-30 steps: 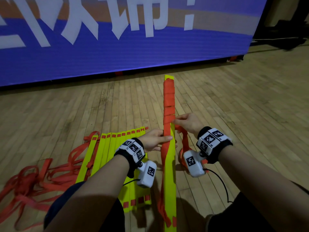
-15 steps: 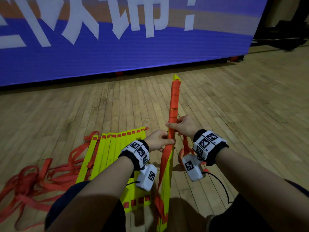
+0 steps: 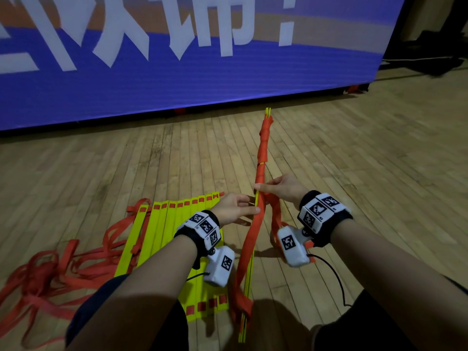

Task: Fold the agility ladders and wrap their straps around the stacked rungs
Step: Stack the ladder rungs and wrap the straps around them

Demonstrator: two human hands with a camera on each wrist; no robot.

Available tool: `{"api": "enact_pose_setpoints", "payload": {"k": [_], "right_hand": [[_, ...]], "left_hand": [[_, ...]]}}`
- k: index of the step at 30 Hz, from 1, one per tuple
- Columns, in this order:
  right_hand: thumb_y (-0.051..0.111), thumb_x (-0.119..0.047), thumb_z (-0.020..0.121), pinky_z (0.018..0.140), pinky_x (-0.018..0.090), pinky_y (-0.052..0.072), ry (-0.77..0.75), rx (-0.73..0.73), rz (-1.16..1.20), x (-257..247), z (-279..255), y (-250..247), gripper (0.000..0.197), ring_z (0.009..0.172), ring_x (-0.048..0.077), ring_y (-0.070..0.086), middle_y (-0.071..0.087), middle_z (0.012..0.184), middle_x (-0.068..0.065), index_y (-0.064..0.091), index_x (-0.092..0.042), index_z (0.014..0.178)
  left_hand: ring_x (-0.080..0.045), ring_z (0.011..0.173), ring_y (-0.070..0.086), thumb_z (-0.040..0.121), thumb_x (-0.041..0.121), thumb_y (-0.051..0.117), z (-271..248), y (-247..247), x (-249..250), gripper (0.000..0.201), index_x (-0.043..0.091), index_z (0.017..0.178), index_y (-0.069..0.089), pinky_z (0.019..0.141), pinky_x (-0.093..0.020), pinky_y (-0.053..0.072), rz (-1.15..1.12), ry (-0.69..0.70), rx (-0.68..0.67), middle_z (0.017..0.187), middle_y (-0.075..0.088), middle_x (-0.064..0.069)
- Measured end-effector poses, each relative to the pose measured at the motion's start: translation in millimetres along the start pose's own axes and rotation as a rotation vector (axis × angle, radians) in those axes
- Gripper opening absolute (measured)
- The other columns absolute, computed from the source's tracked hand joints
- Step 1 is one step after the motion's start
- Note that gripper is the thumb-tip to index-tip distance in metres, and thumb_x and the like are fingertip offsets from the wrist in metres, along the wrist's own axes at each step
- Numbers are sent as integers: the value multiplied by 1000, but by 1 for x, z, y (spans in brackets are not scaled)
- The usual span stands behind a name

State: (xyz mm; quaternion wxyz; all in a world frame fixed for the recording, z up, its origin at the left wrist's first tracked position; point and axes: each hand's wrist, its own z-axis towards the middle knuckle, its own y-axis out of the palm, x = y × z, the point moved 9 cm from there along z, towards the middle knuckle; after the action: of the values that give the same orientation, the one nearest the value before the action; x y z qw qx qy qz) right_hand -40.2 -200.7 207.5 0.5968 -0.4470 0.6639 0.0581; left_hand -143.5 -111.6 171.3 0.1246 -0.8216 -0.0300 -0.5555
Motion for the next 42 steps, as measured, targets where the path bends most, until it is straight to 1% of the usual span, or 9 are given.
{"api": "enact_pose_setpoints", "payload": {"k": [2, 7, 14, 18, 25, 29, 35, 38, 42], "right_hand": [[75, -43, 76, 58, 16, 44, 37, 36, -23, 4, 2, -4, 45, 66, 7, 60, 68, 74, 3, 72, -1, 91], [71, -33, 82, 41, 9, 40, -36, 36, -16, -2, 0, -4, 35, 47, 3, 54, 63, 61, 2, 72, 1, 88], [76, -39, 77, 59, 27, 43, -26, 61, -49, -2, 1, 0, 39, 58, 14, 51, 60, 64, 7, 70, -1, 73], [77, -35, 77, 58, 28, 42, -44, 84, -56, -3, 1, 0, 31, 54, 11, 48, 57, 61, 3, 64, -9, 63], [73, -25, 82, 58, 21, 45, -81, 80, -6, 0, 1, -9, 25, 53, 9, 56, 62, 61, 0, 63, -11, 64], [70, -15, 84, 44, 13, 44, -105, 28, 92, -3, -4, -4, 22, 38, 3, 55, 60, 47, -2, 61, -6, 66], [70, -21, 85, 60, 13, 40, -75, 22, 77, 2, 0, -3, 26, 45, -1, 57, 61, 45, -5, 63, -9, 64], [69, -21, 86, 57, 10, 41, -65, 34, 44, 2, -1, -4, 26, 51, 1, 58, 63, 49, -4, 63, -7, 65], [69, -18, 85, 60, 18, 49, -88, 90, -22, -2, -2, -8, 30, 52, 8, 60, 66, 60, 6, 60, -9, 59]], "left_hand": [[-15, 80, 68, 83, 14, 73, 1, -5, 1, 43, -1, 119, 55, 79, -39, 58, -2, 12, 61, 97, 69, -7], [-9, 70, 66, 81, 14, 75, 2, -9, 5, 28, 10, 103, 58, 74, -36, 58, 16, 40, 138, 59, 64, 12], [-12, 66, 65, 79, 12, 76, 2, -13, 8, 31, 9, 105, 60, 54, -26, 54, 100, 66, 234, 73, 59, 0], [-16, 71, 65, 79, 15, 77, 4, -14, 10, 35, 11, 106, 57, 64, -32, 57, 117, 76, 262, 75, 59, 1], [-12, 84, 61, 92, 6, 60, 2, -9, 4, 32, 12, 122, 52, 78, -32, 54, -39, 48, 108, 94, 58, 0], [-10, 74, 64, 87, -3, 62, 2, -18, -1, 24, 18, 97, 57, 61, -23, 55, -96, 14, 156, 81, 63, 2], [-9, 75, 67, 87, 0, 65, 3, -18, -7, 27, 2, 113, 61, 64, -20, 57, -97, -36, 147, 89, 69, -4], [-4, 67, 65, 87, 0, 65, 3, -20, -4, 15, 6, 100, 63, 62, -17, 56, -91, -10, 199, 82, 67, 0], [2, 55, 63, 86, -2, 66, 2, -22, 0, 16, 12, 87, 59, 56, -15, 54, -107, 30, 246, 77, 63, 0]]}}
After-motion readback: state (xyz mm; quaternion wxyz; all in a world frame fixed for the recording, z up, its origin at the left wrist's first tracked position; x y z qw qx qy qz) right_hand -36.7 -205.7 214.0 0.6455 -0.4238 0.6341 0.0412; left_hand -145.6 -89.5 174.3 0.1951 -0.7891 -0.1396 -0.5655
